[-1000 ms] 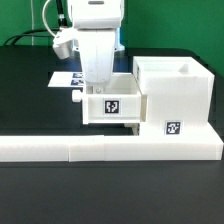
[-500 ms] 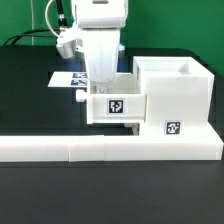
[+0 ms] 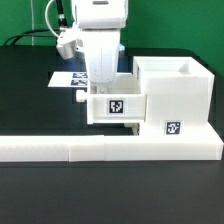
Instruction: Assemble drawer
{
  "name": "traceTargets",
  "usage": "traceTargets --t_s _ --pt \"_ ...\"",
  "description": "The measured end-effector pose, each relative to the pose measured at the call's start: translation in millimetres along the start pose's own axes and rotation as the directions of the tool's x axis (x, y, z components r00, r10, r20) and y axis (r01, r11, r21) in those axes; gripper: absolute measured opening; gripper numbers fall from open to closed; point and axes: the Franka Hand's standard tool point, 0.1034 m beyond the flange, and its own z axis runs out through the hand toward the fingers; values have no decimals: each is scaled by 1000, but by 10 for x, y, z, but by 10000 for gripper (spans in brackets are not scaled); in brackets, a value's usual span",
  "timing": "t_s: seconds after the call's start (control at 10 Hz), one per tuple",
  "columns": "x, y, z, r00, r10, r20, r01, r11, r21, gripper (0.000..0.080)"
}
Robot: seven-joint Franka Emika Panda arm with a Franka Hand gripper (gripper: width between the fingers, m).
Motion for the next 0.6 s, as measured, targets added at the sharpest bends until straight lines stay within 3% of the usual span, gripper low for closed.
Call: traceTargets --t_s 0.6 --pt "1 13 0 1000 -14 5 14 1000 0 42"
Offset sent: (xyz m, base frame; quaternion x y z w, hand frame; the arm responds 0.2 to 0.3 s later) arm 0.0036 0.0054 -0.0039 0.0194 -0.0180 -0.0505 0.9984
